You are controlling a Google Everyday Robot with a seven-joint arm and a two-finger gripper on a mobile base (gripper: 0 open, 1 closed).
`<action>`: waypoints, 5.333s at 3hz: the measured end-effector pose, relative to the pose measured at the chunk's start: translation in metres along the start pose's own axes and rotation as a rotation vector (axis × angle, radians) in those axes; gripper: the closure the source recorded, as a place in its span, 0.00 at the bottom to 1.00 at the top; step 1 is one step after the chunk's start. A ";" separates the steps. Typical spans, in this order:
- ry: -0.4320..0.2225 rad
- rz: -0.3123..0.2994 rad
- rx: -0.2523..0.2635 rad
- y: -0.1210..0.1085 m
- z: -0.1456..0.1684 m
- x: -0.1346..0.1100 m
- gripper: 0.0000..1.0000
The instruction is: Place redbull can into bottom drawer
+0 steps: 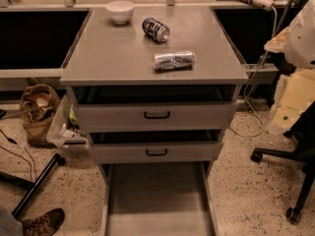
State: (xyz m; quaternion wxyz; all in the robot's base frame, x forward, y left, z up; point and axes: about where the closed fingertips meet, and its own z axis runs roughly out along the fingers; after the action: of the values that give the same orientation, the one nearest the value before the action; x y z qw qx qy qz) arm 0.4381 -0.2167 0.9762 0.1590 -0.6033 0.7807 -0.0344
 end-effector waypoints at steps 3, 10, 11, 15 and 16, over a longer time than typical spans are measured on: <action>-0.032 -0.019 0.070 -0.074 0.035 -0.028 0.00; -0.201 -0.047 0.107 -0.235 0.150 -0.124 0.00; -0.207 -0.041 0.078 -0.245 0.175 -0.130 0.00; -0.237 -0.014 -0.011 -0.253 0.230 -0.136 0.18; -0.237 -0.014 -0.011 -0.253 0.230 -0.136 0.43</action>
Offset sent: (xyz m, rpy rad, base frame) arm 0.0843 0.0205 -0.0190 0.0278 -0.0744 0.0312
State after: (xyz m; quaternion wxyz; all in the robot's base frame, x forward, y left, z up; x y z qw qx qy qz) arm 0.7707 -0.1236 0.8487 0.2466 -0.6094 0.7524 0.0404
